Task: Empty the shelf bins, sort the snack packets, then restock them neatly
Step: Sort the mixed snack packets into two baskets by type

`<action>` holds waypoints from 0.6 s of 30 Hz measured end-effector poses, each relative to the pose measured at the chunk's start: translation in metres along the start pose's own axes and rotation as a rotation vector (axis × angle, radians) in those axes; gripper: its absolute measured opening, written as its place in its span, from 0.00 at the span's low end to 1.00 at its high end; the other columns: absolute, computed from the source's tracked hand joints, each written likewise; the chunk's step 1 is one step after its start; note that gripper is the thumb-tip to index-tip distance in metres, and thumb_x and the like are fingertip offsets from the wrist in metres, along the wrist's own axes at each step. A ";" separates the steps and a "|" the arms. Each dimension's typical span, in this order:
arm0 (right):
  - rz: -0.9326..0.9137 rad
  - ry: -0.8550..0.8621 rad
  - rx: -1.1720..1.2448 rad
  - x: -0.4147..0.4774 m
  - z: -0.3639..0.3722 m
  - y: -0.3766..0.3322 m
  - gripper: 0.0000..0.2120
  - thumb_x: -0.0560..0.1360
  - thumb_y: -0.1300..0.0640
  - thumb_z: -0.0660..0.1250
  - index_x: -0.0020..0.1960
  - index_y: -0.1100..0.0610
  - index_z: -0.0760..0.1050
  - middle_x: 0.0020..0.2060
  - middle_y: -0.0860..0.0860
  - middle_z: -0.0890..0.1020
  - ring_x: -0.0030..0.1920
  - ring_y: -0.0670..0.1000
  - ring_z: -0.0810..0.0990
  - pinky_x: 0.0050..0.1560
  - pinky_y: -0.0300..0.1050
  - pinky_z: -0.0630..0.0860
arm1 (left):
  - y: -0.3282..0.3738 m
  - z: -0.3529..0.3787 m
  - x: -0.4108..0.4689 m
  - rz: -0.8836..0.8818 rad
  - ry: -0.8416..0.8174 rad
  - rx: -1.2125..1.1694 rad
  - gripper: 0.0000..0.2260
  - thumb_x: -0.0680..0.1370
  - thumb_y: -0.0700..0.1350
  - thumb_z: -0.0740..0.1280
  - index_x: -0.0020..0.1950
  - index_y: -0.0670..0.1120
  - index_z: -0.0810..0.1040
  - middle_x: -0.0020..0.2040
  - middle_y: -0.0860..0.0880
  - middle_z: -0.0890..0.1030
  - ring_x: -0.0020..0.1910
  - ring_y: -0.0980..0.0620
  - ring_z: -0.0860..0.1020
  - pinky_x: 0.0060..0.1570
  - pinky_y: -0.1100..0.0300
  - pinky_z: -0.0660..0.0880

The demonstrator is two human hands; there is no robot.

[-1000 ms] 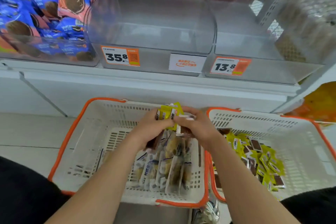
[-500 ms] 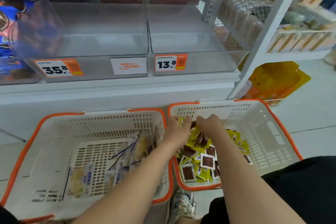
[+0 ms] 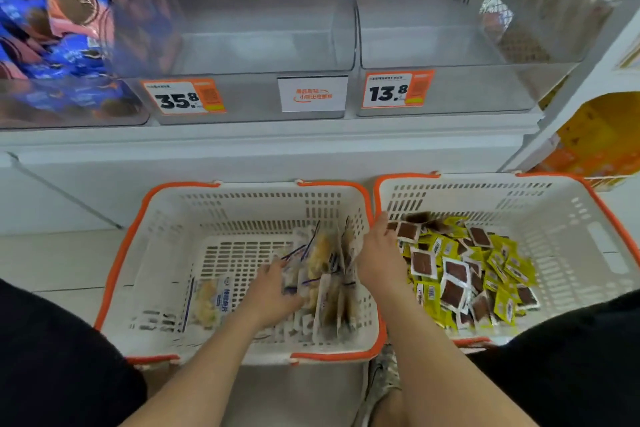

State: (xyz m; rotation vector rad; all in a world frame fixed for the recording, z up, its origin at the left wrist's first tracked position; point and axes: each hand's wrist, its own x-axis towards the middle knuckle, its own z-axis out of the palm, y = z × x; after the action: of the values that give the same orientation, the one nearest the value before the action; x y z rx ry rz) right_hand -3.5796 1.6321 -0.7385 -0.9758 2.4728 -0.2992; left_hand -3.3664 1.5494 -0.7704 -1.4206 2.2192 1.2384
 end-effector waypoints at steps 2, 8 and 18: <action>-0.032 -0.038 0.182 0.002 -0.001 0.008 0.32 0.84 0.63 0.57 0.83 0.63 0.46 0.83 0.58 0.51 0.78 0.64 0.60 0.63 0.58 0.76 | -0.001 0.006 0.002 0.044 -0.058 -0.014 0.44 0.75 0.57 0.75 0.84 0.50 0.55 0.81 0.48 0.61 0.75 0.46 0.69 0.66 0.57 0.70; 0.081 0.098 0.526 0.010 -0.008 0.035 0.25 0.88 0.51 0.54 0.83 0.54 0.57 0.76 0.58 0.69 0.75 0.60 0.69 0.73 0.56 0.68 | 0.021 0.017 0.017 0.100 -0.110 0.056 0.34 0.79 0.56 0.71 0.82 0.51 0.61 0.80 0.49 0.65 0.76 0.46 0.68 0.73 0.48 0.71; 0.215 0.427 -0.119 0.007 -0.054 0.049 0.21 0.74 0.63 0.66 0.67 0.61 0.73 0.63 0.63 0.73 0.63 0.66 0.71 0.62 0.56 0.69 | 0.008 0.017 0.010 0.062 -0.036 0.012 0.28 0.79 0.47 0.72 0.78 0.51 0.67 0.75 0.45 0.69 0.67 0.44 0.75 0.67 0.47 0.76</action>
State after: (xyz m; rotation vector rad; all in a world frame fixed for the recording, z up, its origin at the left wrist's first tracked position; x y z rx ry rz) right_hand -3.6399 1.6647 -0.7114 -0.7403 2.9850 -0.3184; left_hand -3.3821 1.5575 -0.7827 -1.3238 2.2586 1.2583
